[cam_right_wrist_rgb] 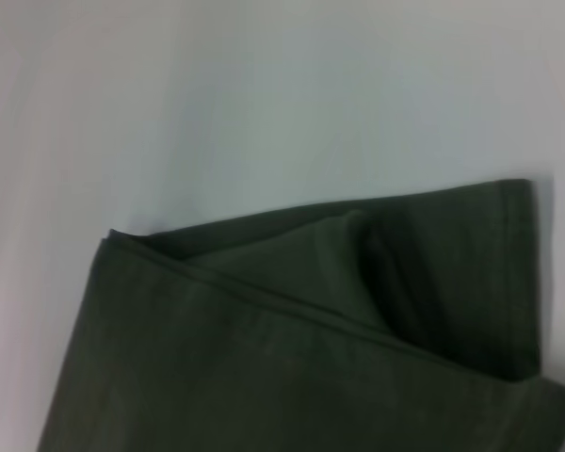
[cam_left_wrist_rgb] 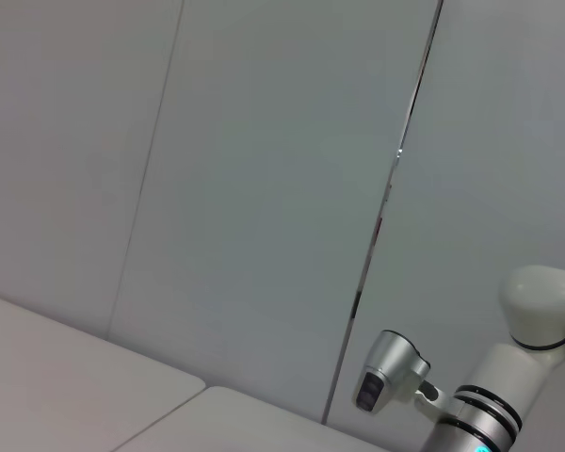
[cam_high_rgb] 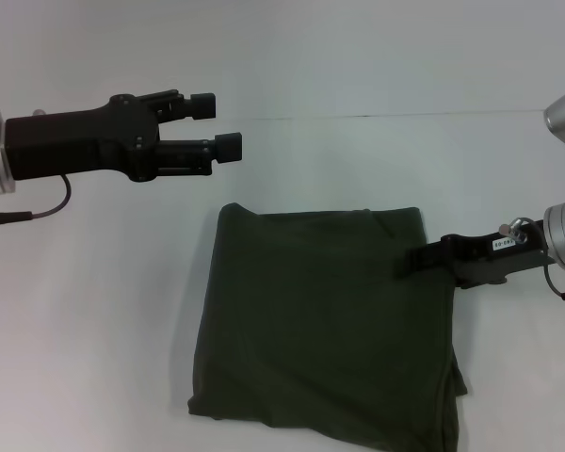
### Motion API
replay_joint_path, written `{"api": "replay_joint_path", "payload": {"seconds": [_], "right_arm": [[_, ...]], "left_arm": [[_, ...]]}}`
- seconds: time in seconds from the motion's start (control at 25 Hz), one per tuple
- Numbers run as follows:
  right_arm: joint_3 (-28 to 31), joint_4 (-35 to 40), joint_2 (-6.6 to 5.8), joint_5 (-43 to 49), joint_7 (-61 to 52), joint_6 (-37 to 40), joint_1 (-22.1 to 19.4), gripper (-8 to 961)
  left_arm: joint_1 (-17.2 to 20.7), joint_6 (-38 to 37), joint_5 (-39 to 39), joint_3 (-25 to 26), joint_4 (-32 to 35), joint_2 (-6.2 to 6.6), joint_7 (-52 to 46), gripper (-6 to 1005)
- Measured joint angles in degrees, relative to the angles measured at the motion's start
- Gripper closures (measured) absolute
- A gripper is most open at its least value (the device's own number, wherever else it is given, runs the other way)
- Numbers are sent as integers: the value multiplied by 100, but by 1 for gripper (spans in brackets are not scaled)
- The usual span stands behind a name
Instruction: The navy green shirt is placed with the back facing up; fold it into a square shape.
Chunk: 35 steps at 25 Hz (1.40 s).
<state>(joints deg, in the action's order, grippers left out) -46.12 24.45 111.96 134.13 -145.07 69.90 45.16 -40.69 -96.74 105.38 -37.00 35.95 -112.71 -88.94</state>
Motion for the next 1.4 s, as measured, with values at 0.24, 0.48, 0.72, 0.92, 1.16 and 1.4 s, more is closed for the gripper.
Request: {"api": "replay_joint_path", "payload": {"seconds": [0.24, 0.48, 0.72, 0.92, 1.16, 1.4], "right_arm": [[25, 50, -9, -179, 0, 212, -2, 158], [-31, 51, -10, -185, -16, 195, 9, 160], [-50, 63, 11, -181, 21, 167, 10, 203], [-98, 63, 19, -179, 93, 164, 11, 399], [-97, 63, 17, -195, 254, 209, 11, 629], [-61, 102, 10, -246, 287, 296, 14, 747]], "left_arm": [[0, -12, 0, 0, 0, 4, 0, 79], [-22, -4, 0, 0, 7, 4, 0, 79], [-30, 6, 0, 0, 9, 4, 7, 80], [-33, -1, 0, 0, 9, 4, 9, 80], [-35, -13, 0, 0, 9, 3, 8, 80], [-26, -12, -10, 10, 9, -5, -5, 81]]}}
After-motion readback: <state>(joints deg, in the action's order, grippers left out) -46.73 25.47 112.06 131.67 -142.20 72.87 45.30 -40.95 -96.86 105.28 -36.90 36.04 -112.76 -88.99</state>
